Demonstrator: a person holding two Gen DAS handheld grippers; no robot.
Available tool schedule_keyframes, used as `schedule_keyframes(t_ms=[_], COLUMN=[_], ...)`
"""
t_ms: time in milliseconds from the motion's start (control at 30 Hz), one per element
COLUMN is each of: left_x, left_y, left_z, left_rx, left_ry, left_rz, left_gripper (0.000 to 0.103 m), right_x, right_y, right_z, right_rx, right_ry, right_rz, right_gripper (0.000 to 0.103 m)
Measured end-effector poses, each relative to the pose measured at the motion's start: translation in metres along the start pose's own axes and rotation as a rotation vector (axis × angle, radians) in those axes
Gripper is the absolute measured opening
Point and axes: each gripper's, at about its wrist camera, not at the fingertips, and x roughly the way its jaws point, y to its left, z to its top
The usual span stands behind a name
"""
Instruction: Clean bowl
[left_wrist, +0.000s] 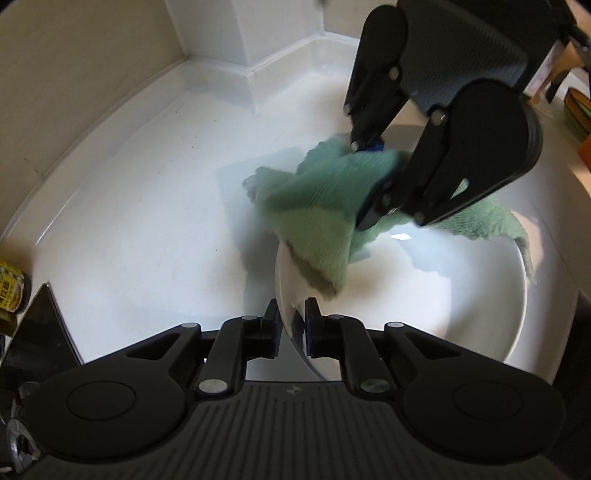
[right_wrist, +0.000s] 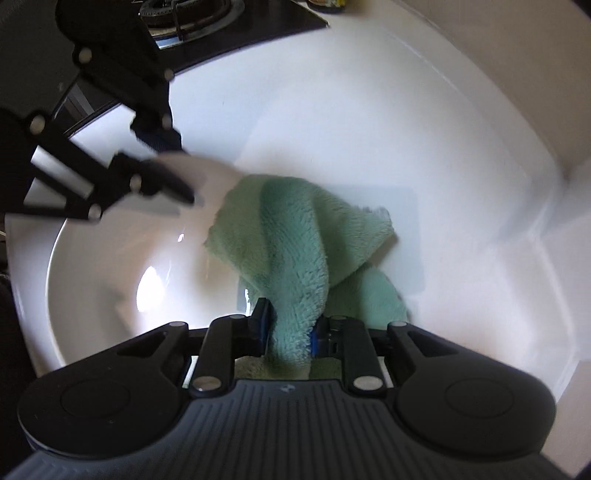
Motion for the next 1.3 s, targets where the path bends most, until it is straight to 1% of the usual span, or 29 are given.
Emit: schedule_keyframes(t_ms=[100, 133, 200, 300, 333, 367, 400, 433, 467, 600, 667, 733, 767, 833, 933, 1033, 1100, 1233, 1300], left_x=[-0.001, -0.006, -0.015, -0.016, -0.014, -0.011, -0.008, -0.003, 0.001, 0.015, 0.021, 0.027, 0.030, 0.033, 0.035, 0.035, 0.031, 0.028, 0.035], left_y=[0.000, 0.002, 0.000, -0.003, -0.004, -0.005, -0.005, -0.005, -0.004, -0.002, -0.001, 0.000, 0.001, 0.000, -0.001, -0.001, 0.000, -0.005, -0.003], left_z=[-0.005, -0.012, -0.022, -0.030, -0.028, -0.026, -0.024, -0.020, -0.016, 0.000, 0.007, 0.013, 0.017, 0.020, 0.022, 0.017, 0.007, -0.003, 0.001], left_rx=[-0.121, -0.202, -0.305, -0.366, -0.362, -0.358, -0.349, -0.322, -0.282, -0.140, -0.076, -0.012, 0.014, 0.029, -0.013, -0.142, -0.250, -0.308, -0.287], left_ry=[-0.004, -0.005, -0.018, -0.013, -0.008, -0.003, 0.002, 0.006, 0.005, -0.001, -0.003, -0.004, -0.006, -0.011, -0.015, -0.010, -0.007, -0.011, -0.010], left_rz=[0.002, 0.008, 0.005, 0.009, 0.018, 0.026, 0.036, 0.046, 0.049, 0.018, 0.003, -0.012, -0.018, -0.024, -0.018, 0.003, 0.005, 0.003, 0.005], left_gripper=[0.013, 0.013, 0.013, 0.015, 0.015, 0.019, 0.019, 0.017, 0.009, 0.008, 0.008, 0.008, 0.008, 0.009, 0.009, 0.011, 0.012, 0.014, 0.014], right_x=[0.001, 0.000, -0.002, -0.006, -0.007, -0.007, -0.009, -0.010, -0.010, -0.012, -0.011, -0.009, -0.008, -0.006, -0.002, -0.001, -0.003, -0.008, -0.010], right_y=[-0.004, -0.007, -0.011, -0.014, -0.012, -0.009, -0.006, -0.003, 0.002, 0.014, 0.015, 0.012, 0.010, 0.008, 0.010, 0.007, 0.002, -0.004, 0.000], right_z=[0.001, -0.001, -0.009, -0.021, -0.024, -0.028, -0.032, -0.035, -0.039, -0.046, -0.043, -0.037, -0.032, -0.020, -0.003, -0.002, -0.009, -0.026, -0.034], right_rx=[0.056, 0.082, 0.150, 0.229, 0.245, 0.263, 0.270, 0.269, 0.260, 0.163, 0.108, 0.076, 0.062, 0.031, -0.002, 0.030, 0.085, 0.198, 0.214], right_ry=[-0.018, -0.027, -0.056, -0.088, -0.095, -0.100, -0.100, -0.097, -0.087, -0.007, 0.038, 0.060, 0.055, 0.037, -0.005, -0.026, -0.050, -0.085, -0.078], right_rz=[0.019, 0.025, 0.035, 0.040, 0.042, 0.045, 0.044, 0.044, 0.046, 0.097, 0.105, 0.092, 0.074, 0.039, 0.015, 0.031, 0.043, 0.039, 0.025], right_gripper=[0.016, 0.016, 0.015, 0.014, 0.013, 0.013, 0.013, 0.013, 0.013, 0.017, 0.018, 0.018, 0.018, 0.018, 0.018, 0.018, 0.017, 0.015, 0.015])
